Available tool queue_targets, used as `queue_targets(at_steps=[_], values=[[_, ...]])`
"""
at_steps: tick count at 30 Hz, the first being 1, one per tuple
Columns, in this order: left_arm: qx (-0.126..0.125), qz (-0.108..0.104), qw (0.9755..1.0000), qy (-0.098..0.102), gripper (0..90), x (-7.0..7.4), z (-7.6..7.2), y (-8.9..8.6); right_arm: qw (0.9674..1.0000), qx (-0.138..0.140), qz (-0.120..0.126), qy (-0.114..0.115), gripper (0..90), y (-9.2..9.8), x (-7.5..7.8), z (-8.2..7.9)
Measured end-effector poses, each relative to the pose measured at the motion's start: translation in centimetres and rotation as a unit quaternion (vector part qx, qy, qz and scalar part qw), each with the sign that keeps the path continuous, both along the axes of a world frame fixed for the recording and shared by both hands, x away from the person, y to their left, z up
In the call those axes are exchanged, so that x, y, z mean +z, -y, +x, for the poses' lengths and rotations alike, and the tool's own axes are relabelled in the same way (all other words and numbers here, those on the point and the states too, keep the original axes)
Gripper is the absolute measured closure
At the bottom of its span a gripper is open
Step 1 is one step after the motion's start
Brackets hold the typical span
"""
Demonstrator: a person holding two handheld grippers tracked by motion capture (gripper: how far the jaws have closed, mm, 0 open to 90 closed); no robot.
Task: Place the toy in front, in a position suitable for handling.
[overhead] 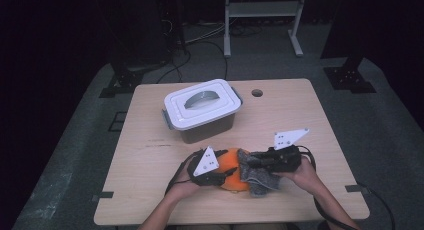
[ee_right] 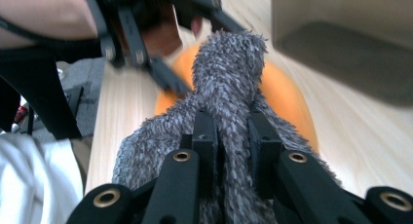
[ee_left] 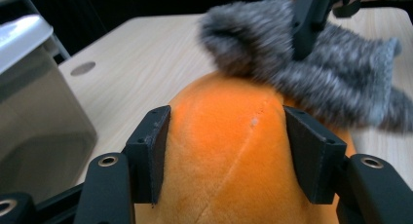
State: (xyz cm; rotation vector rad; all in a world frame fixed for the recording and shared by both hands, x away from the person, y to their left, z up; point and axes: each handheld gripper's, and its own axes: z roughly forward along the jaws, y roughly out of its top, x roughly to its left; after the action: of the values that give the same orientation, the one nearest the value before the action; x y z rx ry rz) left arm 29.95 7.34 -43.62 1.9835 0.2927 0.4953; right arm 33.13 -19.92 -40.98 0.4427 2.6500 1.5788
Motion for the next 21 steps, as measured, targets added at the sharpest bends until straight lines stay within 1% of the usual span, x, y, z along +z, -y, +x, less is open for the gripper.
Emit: queue_targets(at_steps=[1,2,3,4,5,6,8,9,10,11,12,13,14,15,17,18,20,21], values=[[-0.001,0.003,1.0000,0.000,36.7,0.0,0.0,0.0,1.0000,0.000,-0.002,0.003,76.7,-0.3,0.1,0.1],[-0.004,0.004,1.0000,-0.006,34.9,0.1,0.0,-0.2,1.0000,0.001,-0.004,0.002,76.7,-0.4,0.1,0.2],[-0.010,0.001,0.9998,-0.019,31.9,0.2,0.2,-0.5,1.0000,0.004,-0.002,0.000,76.7,-0.5,-0.1,0.2],[-0.016,-0.003,0.9993,-0.035,26.5,0.3,0.4,-0.9,1.0000,0.007,-0.003,-0.003,76.8,-0.5,-0.3,0.2],[-0.020,-0.009,0.9987,-0.046,22.3,0.4,0.5,-1.2,0.9999,0.011,-0.009,-0.005,76.9,-0.5,-0.6,0.1],[-0.026,-0.012,0.9977,-0.061,18.5,0.5,0.7,-1.4,0.9998,0.016,-0.012,-0.003,76.9,-0.6,-0.9,-0.1],[-0.021,-0.008,0.9959,-0.087,11.0,0.3,1.2,-1.6,0.9996,0.026,-0.013,-0.002,77.1,-0.6,-1.2,-0.5],[-0.024,-0.009,0.9942,-0.104,8.9,0.1,1.4,-1.6,0.9994,0.031,-0.016,0.000,77.2,-0.5,-1.2,-0.6],[-0.027,-0.011,0.9933,-0.112,8.4,0.0,1.5,-1.6,0.9992,0.033,-0.020,0.000,77.1,-0.5,-1.1,-0.8],[-0.031,-0.010,0.9932,-0.112,9.6,-0.1,1.4,-1.6,0.9991,0.034,-0.024,0.001,77.1,-0.4,-1.1,-0.8],[-0.031,-0.002,0.9943,-0.102,15.7,-0.1,1.3,-1.6,0.9990,0.035,-0.028,0.002,77.1,-0.3,-1.0,-0.8],[-0.023,0.006,0.9960,-0.086,23.2,-0.1,1.1,-1.4,0.9990,0.035,-0.027,0.002,77.1,-0.3,-0.9,-0.8],[-0.021,0.010,0.9966,-0.079,28.5,-0.1,0.9,-1.3,0.9993,0.029,-0.024,0.001,77.1,-0.3,-0.6,-0.7],[-0.018,0.007,0.9978,-0.063,32.2,-0.1,0.7,-1.2,0.9995,0.025,-0.021,0.003,77.1,-0.4,-0.4,-0.6],[-0.017,0.004,0.9991,-0.039,36.0,0.1,0.3,-0.8,0.9998,0.020,-0.003,0.007,77.2,-0.7,0.4,-0.4],[-0.015,0.000,0.9996,-0.023,37.0,0.2,0.0,-0.6,0.9998,0.020,0.003,0.010,77.2,-0.9,0.8,-0.3],[-0.009,-0.003,0.9999,-0.005,37.9,0.3,-0.3,-0.2,0.9997,0.014,0.009,0.018,77.1,-1.2,1.4,0.0],[-0.006,-0.002,1.0000,0.000,37.9,0.3,-0.3,-0.2,0.9997,0.011,0.006,0.020,77.1,-1.3,1.5,0.1]])
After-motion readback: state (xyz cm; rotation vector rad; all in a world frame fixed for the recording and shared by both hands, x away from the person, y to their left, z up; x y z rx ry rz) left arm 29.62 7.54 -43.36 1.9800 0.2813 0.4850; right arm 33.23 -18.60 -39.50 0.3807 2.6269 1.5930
